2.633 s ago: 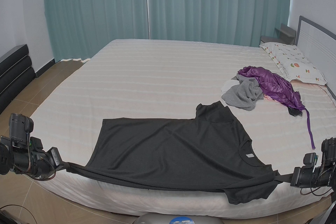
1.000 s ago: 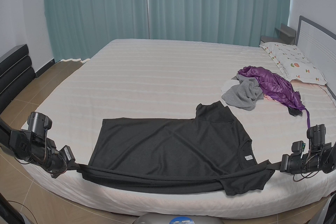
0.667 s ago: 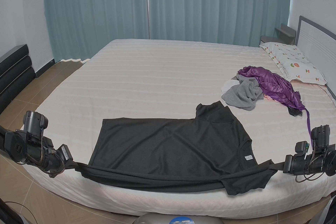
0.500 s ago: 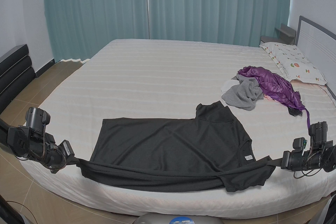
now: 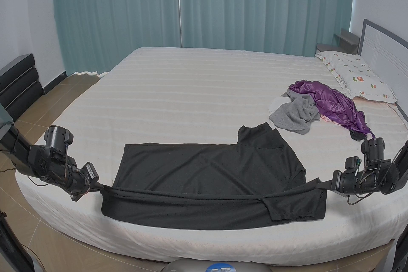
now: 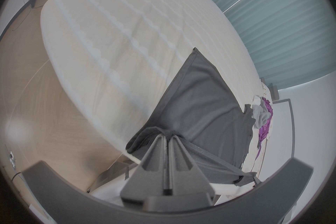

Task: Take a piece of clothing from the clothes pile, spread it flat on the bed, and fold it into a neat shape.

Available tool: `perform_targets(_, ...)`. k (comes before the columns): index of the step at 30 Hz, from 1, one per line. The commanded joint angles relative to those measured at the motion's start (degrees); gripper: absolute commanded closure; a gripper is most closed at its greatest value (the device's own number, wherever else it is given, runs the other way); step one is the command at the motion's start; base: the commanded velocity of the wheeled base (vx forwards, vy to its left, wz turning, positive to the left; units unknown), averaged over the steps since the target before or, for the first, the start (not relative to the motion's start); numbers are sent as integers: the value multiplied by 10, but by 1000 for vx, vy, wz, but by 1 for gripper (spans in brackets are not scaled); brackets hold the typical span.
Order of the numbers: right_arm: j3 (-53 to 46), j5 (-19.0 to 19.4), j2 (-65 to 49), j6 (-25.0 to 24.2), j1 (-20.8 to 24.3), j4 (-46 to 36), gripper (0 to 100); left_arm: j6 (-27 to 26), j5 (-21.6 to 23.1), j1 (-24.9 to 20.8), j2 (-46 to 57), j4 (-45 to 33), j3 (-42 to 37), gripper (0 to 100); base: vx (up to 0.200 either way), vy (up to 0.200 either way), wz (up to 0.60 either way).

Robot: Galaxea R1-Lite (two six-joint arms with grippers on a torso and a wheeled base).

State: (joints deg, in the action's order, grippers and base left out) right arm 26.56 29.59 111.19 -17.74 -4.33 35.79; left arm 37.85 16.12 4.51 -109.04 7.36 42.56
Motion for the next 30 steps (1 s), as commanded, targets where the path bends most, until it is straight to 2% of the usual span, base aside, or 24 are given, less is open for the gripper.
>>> perform_targets(1,21,0,39,0,2,-2,100,9,-1,1,-49,22,9,100,0,0,0)
perform_targets(4,34,-1,58,-1,5,-3,100,14,-1,0,-70,44,11,100,0,0,0)
perform_targets(13,68,-1,102,-20,13,-3,100,14,-2,-2,-113,47,31,100,0,0,0)
perform_targets(24,86,-18,137,-25,22,3,100,14,-5,-9,-117,47,38,100,0,0,0)
perform_targets(25,88,-17,140,-26,22,3,0,14,-5,-9,-117,47,38,100,0,0,0)
perform_targets(26,88,-17,140,-26,22,3,0,14,-5,-9,-117,47,38,100,0,0,0)
perform_targets(27,88,-17,138,-27,22,4,0,15,-5,-9,-117,47,38,0,0,0,0)
perform_targets(30,81,-16,128,-30,22,4,0,17,-5,-9,-115,47,38,0,0,0,0)
